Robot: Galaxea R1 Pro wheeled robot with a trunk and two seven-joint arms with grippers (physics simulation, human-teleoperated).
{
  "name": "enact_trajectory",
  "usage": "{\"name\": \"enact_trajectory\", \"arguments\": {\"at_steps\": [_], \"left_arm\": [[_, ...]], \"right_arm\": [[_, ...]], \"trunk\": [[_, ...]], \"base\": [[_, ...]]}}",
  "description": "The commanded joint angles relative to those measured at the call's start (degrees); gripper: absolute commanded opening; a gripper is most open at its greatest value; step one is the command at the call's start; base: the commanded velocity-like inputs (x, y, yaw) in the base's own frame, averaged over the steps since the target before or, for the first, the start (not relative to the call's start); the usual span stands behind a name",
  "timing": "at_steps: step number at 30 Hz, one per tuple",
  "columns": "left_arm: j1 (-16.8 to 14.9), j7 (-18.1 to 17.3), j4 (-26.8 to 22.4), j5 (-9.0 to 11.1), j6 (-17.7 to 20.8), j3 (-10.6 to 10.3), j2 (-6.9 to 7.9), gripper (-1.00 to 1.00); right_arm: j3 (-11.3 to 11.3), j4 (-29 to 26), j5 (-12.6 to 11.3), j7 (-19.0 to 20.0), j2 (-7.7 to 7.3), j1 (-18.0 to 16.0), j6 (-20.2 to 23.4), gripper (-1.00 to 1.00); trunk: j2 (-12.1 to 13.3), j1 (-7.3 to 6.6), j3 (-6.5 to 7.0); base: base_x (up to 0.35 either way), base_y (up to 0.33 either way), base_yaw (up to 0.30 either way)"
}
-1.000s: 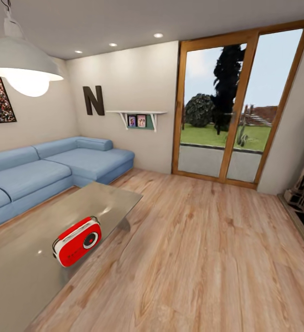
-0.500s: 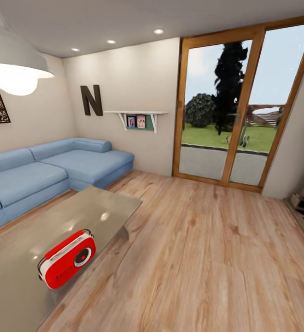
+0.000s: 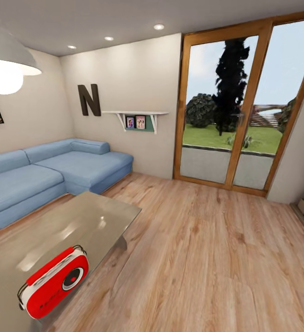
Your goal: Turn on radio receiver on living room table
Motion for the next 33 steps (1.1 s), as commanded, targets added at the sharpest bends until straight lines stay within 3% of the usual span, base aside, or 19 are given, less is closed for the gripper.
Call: {"name": "enact_trajectory", "arguments": {"at_steps": [1,16,26,33], "left_arm": [[0.0,0.0,0.0,-0.01,0.0,0.0,0.0,1.0],[0.0,0.0,0.0,0.02,-0.08,0.0,0.0,1.0],[0.0,0.05,0.0,0.02,-0.44,0.0,-0.03,1.0],[0.0,0.09,0.0,0.02,-0.6,0.0,0.0,1.0]], "right_arm": [[0.0,0.0,0.02,0.0,0.0,0.0,0.01,1.0],[0.02,0.0,-0.06,0.47,-0.21,0.0,-0.03,1.0],[0.02,0.0,-0.1,0.58,-0.29,0.0,-0.05,1.0],[0.02,0.0,-0.1,0.53,-0.26,0.0,-0.05,1.0]], "trunk": [[0.0,0.0,0.0],[0.0,0.0,0.0],[0.0,0.0,0.0],[0.0,0.0,0.0]], "base": [[0.326,0.0,0.0],[0.326,0.0,0.019],[0.321,0.0,0.249],[0.036,0.0,0.271]]}}
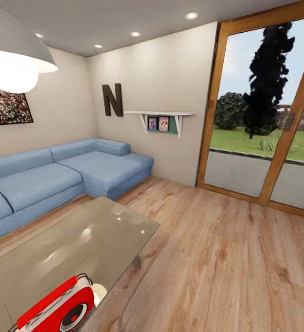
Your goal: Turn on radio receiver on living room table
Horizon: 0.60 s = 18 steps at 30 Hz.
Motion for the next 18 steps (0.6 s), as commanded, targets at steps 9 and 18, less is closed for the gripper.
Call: {"name": "enact_trajectory", "arguments": {"at_steps": [9,18], "left_arm": [[0.0,0.0,0.0,0.0,0.0,0.07,0.0,1.0],[0.0,0.0,0.0,0.0,0.0,0.08,0.0,1.0]], "right_arm": [[0.0,0.0,0.0,-0.01,-0.07,0.0,0.0,1.0],[0.0,0.0,0.04,-0.01,-0.01,0.0,0.0,1.0]], "trunk": [[0.0,0.0,0.0],[0.0,0.0,0.0]], "base": [[0.0,0.0,0.271],[0.0,0.0,0.271]]}}
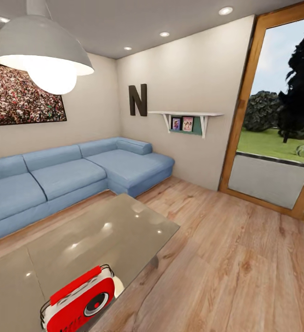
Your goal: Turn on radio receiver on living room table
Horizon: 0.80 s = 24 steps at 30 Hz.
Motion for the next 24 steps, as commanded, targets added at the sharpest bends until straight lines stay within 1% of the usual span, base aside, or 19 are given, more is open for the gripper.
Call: {"name": "enact_trajectory", "arguments": {"at_steps": [1,16,24], "left_arm": [[0.0,0.0,0.0,0.0,0.0,-0.01,0.0,1.0],[0.0,0.0,0.0,0.0,0.0,0.01,0.0,1.0],[0.0,0.0,0.0,0.0,0.0,0.01,0.0,1.0]], "right_arm": [[0.0,0.0,0.02,0.0,0.0,0.0,0.0,1.0],[0.0,0.0,0.04,-0.09,0.09,0.0,0.0,1.0],[-0.02,0.0,0.04,-0.09,-0.11,0.0,0.0,1.0]], "trunk": [[0.0,0.0,0.0],[0.0,0.0,-0.11],[0.0,0.0,-0.27]], "base": [[0.0,0.0,0.271],[0.0,0.0,0.271],[0.0,0.0,0.271]]}}
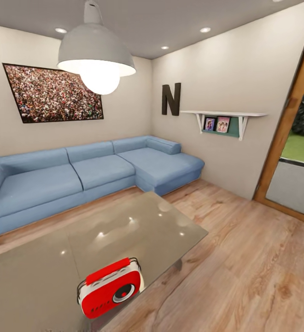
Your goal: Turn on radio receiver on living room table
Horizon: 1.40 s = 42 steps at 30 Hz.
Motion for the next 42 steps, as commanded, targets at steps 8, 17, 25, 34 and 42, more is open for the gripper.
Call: {"name": "enact_trajectory", "arguments": {"at_steps": [8,17,25,34,42], "left_arm": [[0.0,0.0,0.0,0.0,0.0,0.0,-0.02,1.0],[0.0,0.0,0.0,0.0,0.0,0.0,-0.06,1.0],[0.0,0.0,0.0,0.0,0.0,0.0,-0.09,1.0],[0.0,-0.08,0.0,-0.08,0.0,-0.04,-0.06,1.0],[0.0,-0.01,0.0,-0.01,0.0,0.0,-0.04,1.0]], "right_arm": [[-0.03,0.0,0.0,0.0,0.18,0.0,0.0,1.0],[0.02,0.0,-0.03,0.01,0.16,0.0,0.0,1.0],[-0.06,0.0,-0.09,0.0,0.12,0.0,0.0,1.0],[0.02,0.0,-0.09,0.09,-0.04,0.0,0.02,1.0],[0.03,0.0,-0.01,0.09,0.03,0.0,0.04,1.0]], "trunk": [[0.0,0.0,-0.16],[0.0,0.0,-0.33],[0.0,0.0,-0.49],[0.0,0.0,-0.54],[0.0,0.0,-0.54]], "base": [[0.0,0.0,0.271],[0.0,0.0,0.271],[0.003,-0.002,0.271],[0.181,-0.15,0.104],[0.248,-0.2,0.002]]}}
